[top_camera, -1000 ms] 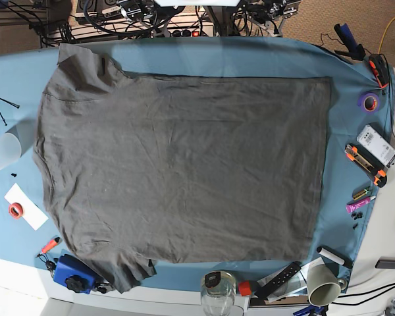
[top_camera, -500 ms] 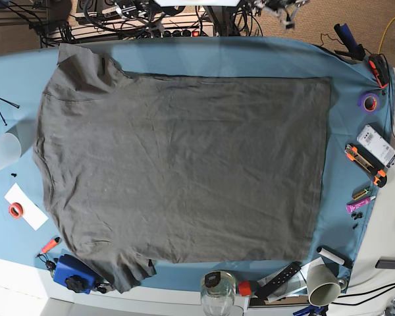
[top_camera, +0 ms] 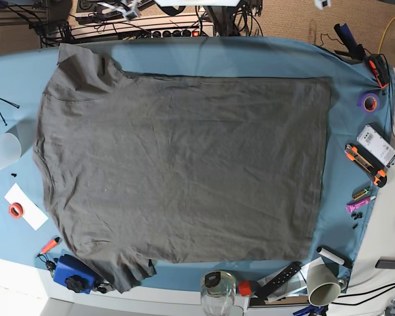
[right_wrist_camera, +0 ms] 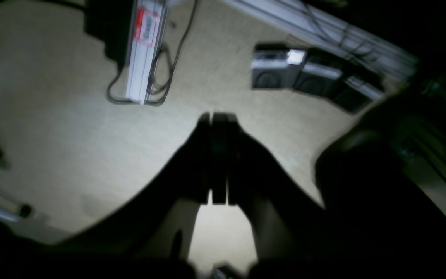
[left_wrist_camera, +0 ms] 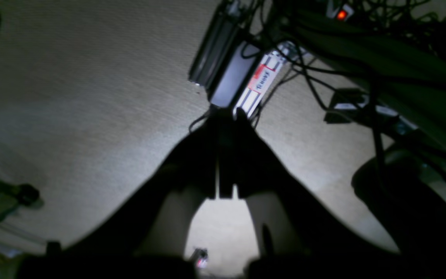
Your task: Fold the T-shirt properly
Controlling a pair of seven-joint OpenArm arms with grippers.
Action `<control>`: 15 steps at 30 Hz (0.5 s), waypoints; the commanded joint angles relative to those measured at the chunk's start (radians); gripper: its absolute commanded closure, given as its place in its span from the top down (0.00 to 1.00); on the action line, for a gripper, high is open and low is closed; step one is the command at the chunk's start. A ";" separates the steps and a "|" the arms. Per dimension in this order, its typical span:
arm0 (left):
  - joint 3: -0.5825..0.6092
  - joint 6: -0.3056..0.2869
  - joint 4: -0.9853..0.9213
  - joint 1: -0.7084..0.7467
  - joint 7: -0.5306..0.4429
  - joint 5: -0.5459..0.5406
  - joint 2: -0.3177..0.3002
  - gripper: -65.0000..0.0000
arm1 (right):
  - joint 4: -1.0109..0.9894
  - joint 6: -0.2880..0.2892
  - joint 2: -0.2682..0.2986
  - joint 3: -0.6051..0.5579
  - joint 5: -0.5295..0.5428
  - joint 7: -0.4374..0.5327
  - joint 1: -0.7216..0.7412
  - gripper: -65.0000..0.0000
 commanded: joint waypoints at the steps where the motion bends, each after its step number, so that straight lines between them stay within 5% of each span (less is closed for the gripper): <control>1: -0.003 -0.004 0.045 0.044 -0.009 -0.018 -0.016 0.00 | 0.055 -0.002 0.025 0.002 0.007 0.003 -0.043 0.00; 4: -0.003 -0.010 0.174 0.137 -0.008 -0.027 -0.024 0.00 | 0.207 -0.024 0.063 0.031 0.007 -0.001 -0.151 0.00; 8: -0.003 -0.102 0.360 0.268 -0.009 -0.028 -0.023 0.00 | 0.433 -0.026 0.067 0.148 0.029 -0.047 -0.290 0.00; 15: -0.003 -0.180 0.659 0.459 -0.009 -0.028 -0.024 0.00 | 0.833 -0.026 0.067 0.382 0.162 -0.299 -0.440 0.00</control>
